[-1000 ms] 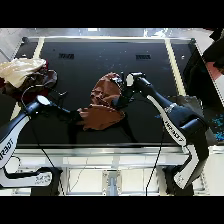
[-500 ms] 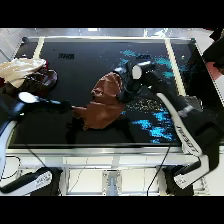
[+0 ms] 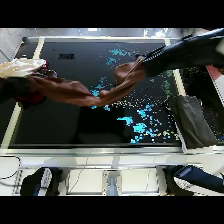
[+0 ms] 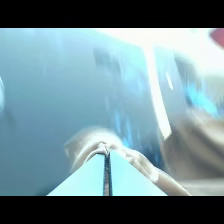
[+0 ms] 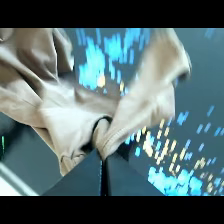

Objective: Fold the shirts.

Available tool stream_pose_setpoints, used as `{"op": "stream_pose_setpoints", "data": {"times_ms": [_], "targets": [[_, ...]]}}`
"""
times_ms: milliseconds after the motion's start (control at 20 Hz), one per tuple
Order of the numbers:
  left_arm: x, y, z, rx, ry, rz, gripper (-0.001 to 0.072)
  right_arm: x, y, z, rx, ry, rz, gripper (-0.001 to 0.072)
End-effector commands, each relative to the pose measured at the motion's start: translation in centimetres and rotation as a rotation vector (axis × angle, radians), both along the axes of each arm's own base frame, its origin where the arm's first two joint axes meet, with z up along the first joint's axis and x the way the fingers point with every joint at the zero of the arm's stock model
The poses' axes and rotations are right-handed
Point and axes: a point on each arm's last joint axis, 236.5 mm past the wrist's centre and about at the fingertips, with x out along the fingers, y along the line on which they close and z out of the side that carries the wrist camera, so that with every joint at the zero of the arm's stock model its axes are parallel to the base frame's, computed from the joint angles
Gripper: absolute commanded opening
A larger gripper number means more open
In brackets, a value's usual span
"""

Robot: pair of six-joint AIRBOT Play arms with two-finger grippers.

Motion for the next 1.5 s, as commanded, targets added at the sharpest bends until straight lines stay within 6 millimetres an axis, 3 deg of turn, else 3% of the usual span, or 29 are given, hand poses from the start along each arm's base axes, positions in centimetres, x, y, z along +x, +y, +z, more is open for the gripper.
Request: {"op": "stream_pose_setpoints", "data": {"times_ms": [0, 150, 250, 300, 350, 400, 500, 650, 800, 900, 1000, 1100, 1200, 1300, 1400, 1450], "targets": [[-4.1, 0.8, 10.0, 0.146, -0.227, 0.104, 0.0011, -5.8, -3.1, 7.9, 0.110, -0.205, -0.009, 0.0011], [-5.9, 1.3, 14.5, 0.241, -0.298, 0.167, 0.0011, -9.0, -6.1, 10.8, 0.145, -0.304, -0.055, 0.0010], [-6.3, 2.0, 15.8, 0.284, -0.309, 0.202, 0.0010, -9.8, -8.4, 11.9, 0.149, -0.346, -0.127, 0.0010], [-5.8, 2.3, 15.4, 0.278, -0.287, 0.201, 0.0010, -9.5, -9.5, 11.9, 0.134, -0.358, -0.168, 0.0010], [-4.9, 2.5, 13.9, 0.264, -0.233, 0.177, 0.0009, -8.8, -10.3, 11.6, 0.113, -0.356, -0.210, 0.0009], [-3.6, 2.6, 11.3, 0.230, -0.134, 0.132, 0.0010, -7.5, -10.9, 10.5, 0.069, -0.338, -0.249, 0.0010], [-0.6, 2.2, 5.5, 0.142, 0.067, 0.007, 0.0009, -3.7, -11.5, 5.9, -0.061, -0.247, -0.321, 0.0010], [4.9, 1.0, -2.8, 0.090, 0.299, -0.139, 0.0009, 4.0, -11.6, -4.0, -0.206, -0.056, -0.388, 0.0008], [10.7, -0.4, -13.7, 0.238, 0.526, -0.213, 0.0010, 11.1, -13.8, -14.9, -0.178, 0.173, -0.490, 0.0009], [14.9, 0.1, -19.6, 0.310, 0.585, -0.147, 0.0010, 15.7, -14.2, -20.1, -0.068, 0.252, -0.519, 0.0009], [18.5, -0.4, -23.9, 0.291, 0.582, -0.099, 0.0010, 20.2, -14.1, -23.8, 0.030, 0.252, -0.544, 0.0009], [20.8, -0.9, -26.8, 0.276, 0.564, -0.074, 0.0011, 23.8, -13.3, -26.4, 0.105, 0.213, -0.558, 0.0009], [22.5, -0.7, -27.9, 0.270, 0.522, -0.049, 0.0011, 26.6, -12.4, -27.3, 0.205, 0.159, -0.576, 0.0009], [23.5, -0.5, -27.5, 0.260, 0.478, -0.025, 0.0012, 28.8, -12.0, -26.4, 0.301, 0.085, -0.600, 0.0010], [23.9, -1.0, -26.4, 0.218, 0.454, -0.021, 0.0013, 29.6, -11.9, -25.0, 0.365, 0.039, -0.612, 0.0012], [24.0, -1.4, -25.4, 0.192, 0.442, -0.023, 0.0022, 29.6, -11.8, -24.3, 0.386, 0.036, -0.614, 0.0118]]}}
